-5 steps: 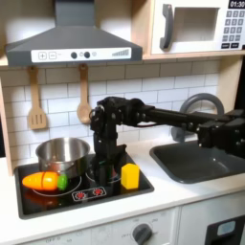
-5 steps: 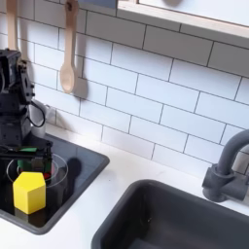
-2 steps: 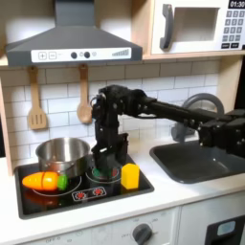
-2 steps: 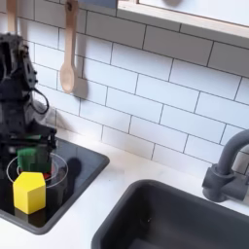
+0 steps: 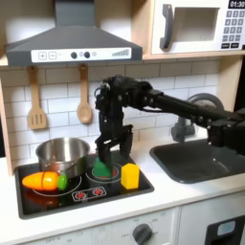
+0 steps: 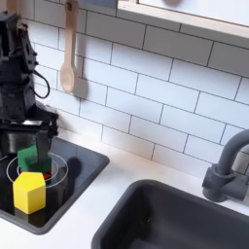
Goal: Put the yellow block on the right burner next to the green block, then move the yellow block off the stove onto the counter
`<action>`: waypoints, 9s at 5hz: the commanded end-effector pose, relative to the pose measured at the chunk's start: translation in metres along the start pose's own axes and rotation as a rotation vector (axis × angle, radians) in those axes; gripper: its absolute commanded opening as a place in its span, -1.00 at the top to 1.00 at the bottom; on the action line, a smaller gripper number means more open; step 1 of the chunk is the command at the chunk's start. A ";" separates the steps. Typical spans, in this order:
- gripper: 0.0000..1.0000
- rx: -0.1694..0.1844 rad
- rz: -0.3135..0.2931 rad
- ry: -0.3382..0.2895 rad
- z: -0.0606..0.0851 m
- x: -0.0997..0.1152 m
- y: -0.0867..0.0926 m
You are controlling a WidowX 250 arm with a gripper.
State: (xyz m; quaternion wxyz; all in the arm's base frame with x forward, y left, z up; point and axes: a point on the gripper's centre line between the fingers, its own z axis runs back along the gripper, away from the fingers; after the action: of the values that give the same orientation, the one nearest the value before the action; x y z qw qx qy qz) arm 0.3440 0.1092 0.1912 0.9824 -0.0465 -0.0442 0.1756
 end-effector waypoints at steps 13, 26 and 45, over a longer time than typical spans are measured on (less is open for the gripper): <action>-1.00 0.103 0.129 -0.016 -0.019 -0.037 -0.004; -1.00 0.087 0.164 -0.086 0.000 -0.022 0.015; -1.00 -0.073 -0.087 0.041 0.047 -0.149 0.013</action>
State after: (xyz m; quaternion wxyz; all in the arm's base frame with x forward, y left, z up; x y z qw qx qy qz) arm 0.1944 0.0733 0.2257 0.9873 -0.0837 -0.0313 0.1315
